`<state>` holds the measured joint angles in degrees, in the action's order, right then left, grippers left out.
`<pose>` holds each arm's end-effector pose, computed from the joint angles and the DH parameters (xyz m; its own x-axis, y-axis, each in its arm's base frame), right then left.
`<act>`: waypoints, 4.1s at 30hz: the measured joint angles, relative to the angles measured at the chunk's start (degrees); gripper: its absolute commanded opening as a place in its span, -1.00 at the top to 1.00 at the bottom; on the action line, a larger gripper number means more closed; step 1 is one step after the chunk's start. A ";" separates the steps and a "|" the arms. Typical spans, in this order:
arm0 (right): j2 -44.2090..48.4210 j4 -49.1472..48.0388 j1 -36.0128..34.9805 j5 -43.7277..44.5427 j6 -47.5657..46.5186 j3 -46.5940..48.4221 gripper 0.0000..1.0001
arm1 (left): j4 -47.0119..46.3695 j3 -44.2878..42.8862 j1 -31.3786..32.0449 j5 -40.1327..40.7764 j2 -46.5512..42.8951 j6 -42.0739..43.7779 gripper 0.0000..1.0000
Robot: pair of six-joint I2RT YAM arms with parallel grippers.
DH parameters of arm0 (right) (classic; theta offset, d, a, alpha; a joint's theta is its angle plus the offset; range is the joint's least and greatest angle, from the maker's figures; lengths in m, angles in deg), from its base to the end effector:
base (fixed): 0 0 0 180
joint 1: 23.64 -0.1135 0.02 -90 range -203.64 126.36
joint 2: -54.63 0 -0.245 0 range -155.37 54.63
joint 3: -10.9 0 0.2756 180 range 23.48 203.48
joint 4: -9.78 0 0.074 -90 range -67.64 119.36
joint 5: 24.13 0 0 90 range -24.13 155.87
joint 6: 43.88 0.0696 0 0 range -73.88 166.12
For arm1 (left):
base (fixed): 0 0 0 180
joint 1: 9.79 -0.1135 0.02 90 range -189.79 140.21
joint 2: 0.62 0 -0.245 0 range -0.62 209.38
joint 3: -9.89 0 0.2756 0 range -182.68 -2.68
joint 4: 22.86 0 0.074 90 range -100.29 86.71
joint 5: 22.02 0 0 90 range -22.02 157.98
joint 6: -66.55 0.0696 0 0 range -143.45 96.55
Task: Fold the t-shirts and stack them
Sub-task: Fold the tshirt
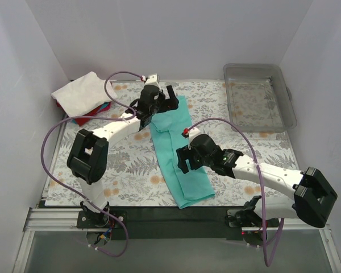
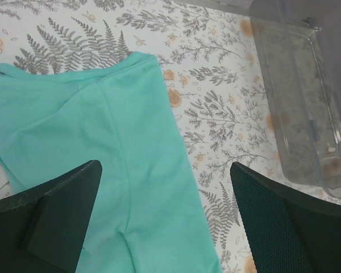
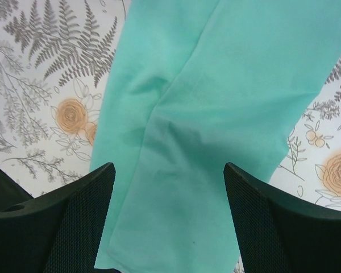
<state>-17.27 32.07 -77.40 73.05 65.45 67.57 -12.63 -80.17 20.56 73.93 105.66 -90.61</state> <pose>0.1981 0.2556 0.1869 -0.5852 -0.2429 -0.7736 -0.5806 0.7915 0.1907 0.4192 -0.2371 0.2079 -0.5385 -0.7469 -0.3901 -0.1903 0.5588 -0.8072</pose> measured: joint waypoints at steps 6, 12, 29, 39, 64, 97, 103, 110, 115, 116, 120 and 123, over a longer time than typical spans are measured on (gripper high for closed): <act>0.17 1.36 0.00 0.42 0.09 -4.68 -0.40 | -0.61 5.14 0.15 -1.64 0.94 -2.36 -0.78; 0.17 2.27 0.00 0.15 0.70 -8.07 -0.40 | 0.96 7.69 0.15 -2.84 7.21 -3.56 -0.78; 1.11 0.20 -1.64 -2.34 4.79 -13.22 -0.36 | -3.21 -2.80 0.17 -3.65 16.59 -2.58 -0.77; 0.92 -1.16 -3.43 -1.66 7.63 -13.49 -0.37 | -2.62 -9.44 0.42 -3.37 21.16 -0.46 -0.78; 4.79 8.61 -3.69 6.03 5.66 -4.81 -0.47 | 1.84 5.90 2.16 4.87 -14.43 3.15 -0.79; 17.51 13.20 -4.61 -2.40 20.70 -19.76 -0.38 | 23.52 47.39 27.98 3.02 -41.31 -27.21 -0.57; 18.38 9.40 -6.95 -3.32 24.15 -21.40 -0.31 | 20.94 49.07 32.13 2.71 -39.60 -32.59 -0.43; 17.79 8.66 -8.24 -3.30 25.92 -21.53 -0.07 | 19.39 49.20 35.32 2.82 -38.34 -36.54 -0.18; 18.16 8.52 -8.31 -2.84 26.67 -21.84 0.05 | 19.06 49.20 37.31 2.95 -37.35 -39.39 0.03; 18.27 8.52 -8.31 -2.78 26.88 -22.05 0.07 | 19.23 49.24 37.68 3.04 -37.29 -39.91 0.06; 18.34 8.55 -8.31 -2.45 27.26 -22.49 0.24 | 19.74 49.44 38.60 3.32 -37.24 -41.72 0.17; 18.34 8.55 -8.31 -2.36 27.43 -22.53 0.31 | 20.00 49.68 38.84 3.74 -37.33 -42.62 0.20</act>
<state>1.07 40.62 -85.70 70.69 92.88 45.04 7.36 -30.49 59.40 77.67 68.33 -133.23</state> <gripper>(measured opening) 0.355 0.410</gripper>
